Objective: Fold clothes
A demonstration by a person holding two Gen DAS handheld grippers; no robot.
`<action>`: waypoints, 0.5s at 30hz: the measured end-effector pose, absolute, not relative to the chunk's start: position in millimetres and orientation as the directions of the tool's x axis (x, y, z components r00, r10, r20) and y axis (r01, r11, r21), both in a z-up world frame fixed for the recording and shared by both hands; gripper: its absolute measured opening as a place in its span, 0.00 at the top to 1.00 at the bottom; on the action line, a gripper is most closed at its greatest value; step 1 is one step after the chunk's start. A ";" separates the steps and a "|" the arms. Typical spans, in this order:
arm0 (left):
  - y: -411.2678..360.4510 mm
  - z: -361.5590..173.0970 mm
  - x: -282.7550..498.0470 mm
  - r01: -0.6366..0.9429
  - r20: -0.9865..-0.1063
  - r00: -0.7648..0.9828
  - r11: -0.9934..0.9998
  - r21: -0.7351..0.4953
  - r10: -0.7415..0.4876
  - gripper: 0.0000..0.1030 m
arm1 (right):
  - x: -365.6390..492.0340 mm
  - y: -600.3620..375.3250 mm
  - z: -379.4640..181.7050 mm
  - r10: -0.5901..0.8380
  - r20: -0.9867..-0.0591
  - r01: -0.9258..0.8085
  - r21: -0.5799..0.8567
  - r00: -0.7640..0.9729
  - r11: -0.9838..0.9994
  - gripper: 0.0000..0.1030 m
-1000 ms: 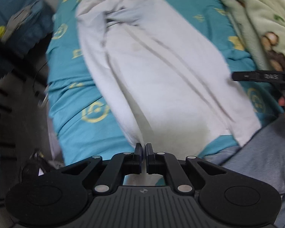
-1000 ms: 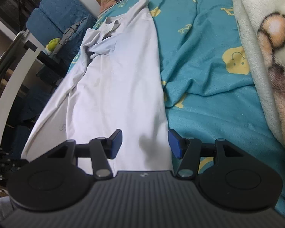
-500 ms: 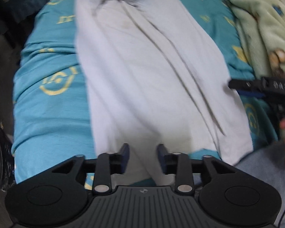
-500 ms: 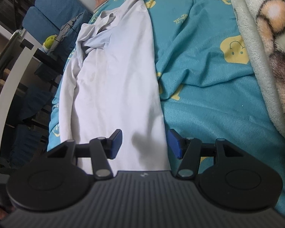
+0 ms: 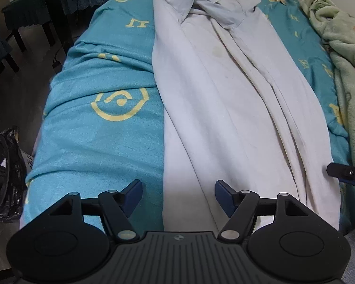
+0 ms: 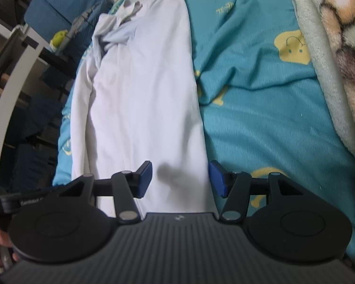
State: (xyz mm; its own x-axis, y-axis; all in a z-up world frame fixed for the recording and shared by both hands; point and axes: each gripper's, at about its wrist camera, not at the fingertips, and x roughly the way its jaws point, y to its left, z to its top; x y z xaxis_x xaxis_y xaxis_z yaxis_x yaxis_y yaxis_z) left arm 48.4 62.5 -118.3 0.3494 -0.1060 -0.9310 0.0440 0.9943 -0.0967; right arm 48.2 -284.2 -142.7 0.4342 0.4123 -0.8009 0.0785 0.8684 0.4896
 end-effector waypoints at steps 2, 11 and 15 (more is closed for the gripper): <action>61.0 -122.4 49.4 0.048 -0.931 0.347 0.993 -0.103 -0.114 0.32 | 47.9 -282.0 -144.1 0.404 -0.816 0.081 0.475 0.414 0.876 0.45; 60.1 -130.9 50.8 0.069 -0.925 0.339 0.985 -0.157 -0.171 0.31 | 49.6 -273.6 -148.2 0.375 -0.856 0.077 0.427 0.356 0.901 0.45; 61.8 -130.0 49.9 0.075 -0.920 0.343 0.982 -0.176 -0.191 0.31 | 48.0 -269.4 -147.7 0.367 -0.862 0.072 0.415 0.349 0.907 0.45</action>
